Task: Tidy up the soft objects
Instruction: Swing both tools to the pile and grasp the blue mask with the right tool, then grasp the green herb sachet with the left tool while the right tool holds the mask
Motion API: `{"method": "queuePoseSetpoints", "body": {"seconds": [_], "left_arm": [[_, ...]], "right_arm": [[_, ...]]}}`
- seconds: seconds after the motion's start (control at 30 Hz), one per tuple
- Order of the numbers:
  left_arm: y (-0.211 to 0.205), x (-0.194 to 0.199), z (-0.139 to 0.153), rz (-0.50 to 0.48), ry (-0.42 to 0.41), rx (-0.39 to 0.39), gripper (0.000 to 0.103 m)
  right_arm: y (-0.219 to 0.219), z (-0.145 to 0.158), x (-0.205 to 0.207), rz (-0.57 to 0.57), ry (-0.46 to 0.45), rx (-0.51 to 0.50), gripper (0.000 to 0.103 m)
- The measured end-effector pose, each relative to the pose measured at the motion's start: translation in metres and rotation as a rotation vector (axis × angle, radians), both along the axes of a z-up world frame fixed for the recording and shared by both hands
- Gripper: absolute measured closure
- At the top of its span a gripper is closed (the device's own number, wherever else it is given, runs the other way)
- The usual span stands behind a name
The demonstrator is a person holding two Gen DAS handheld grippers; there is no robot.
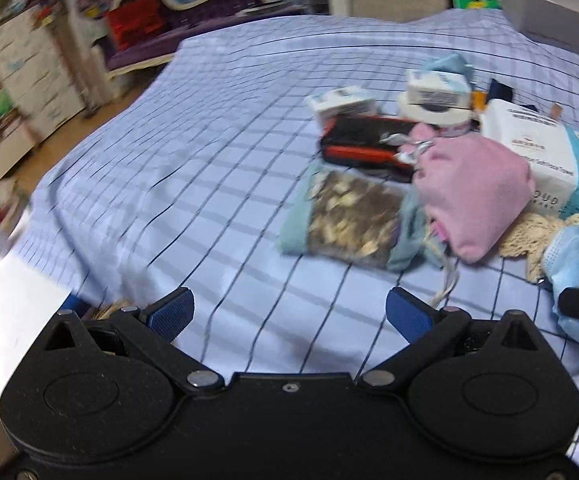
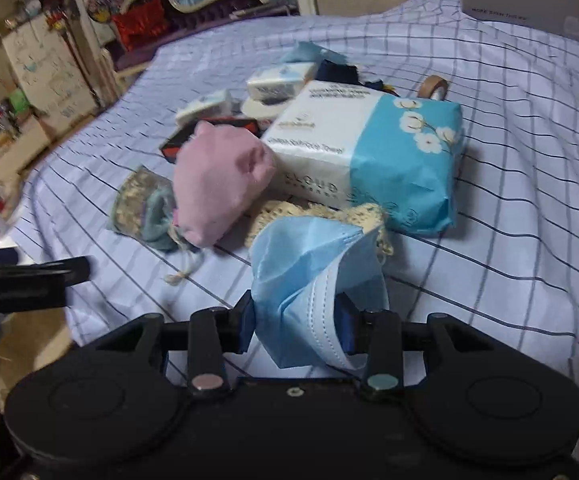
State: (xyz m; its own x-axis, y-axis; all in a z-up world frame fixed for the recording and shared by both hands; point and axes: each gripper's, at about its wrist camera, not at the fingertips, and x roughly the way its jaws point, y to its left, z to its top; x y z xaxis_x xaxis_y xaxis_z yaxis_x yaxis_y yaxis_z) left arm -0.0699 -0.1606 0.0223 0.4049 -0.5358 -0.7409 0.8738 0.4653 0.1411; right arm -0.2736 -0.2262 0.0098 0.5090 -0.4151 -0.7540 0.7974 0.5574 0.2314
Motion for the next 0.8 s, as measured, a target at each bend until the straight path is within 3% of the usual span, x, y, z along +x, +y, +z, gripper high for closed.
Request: {"method": "queuePoseSetpoints", "body": {"seconds": [0.13, 0.27, 0.67, 0.8], "left_arm": [[-0.020, -0.003, -0.006, -0.089, -0.031, 0.009, 0.004], [-0.038, 0.000, -0.011, -0.132, -0.002, -0.002, 0.004], [-0.073, 0.015, -0.024, -0.206, 0.090, -0.010, 0.002], [-0.073, 0.020, -0.026, -0.190, 0.128, -0.019, 0.002]], "right_arm": [[-0.010, -0.004, -0.005, -0.008, -0.045, 0.055, 0.063], [-0.018, -0.010, -0.009, -0.018, -0.084, 0.119, 0.062], [-0.020, -0.014, -0.006, 0.002, -0.085, 0.127, 0.061], [-0.021, -0.014, -0.007, 0.000, -0.090, 0.134, 0.061]]}}
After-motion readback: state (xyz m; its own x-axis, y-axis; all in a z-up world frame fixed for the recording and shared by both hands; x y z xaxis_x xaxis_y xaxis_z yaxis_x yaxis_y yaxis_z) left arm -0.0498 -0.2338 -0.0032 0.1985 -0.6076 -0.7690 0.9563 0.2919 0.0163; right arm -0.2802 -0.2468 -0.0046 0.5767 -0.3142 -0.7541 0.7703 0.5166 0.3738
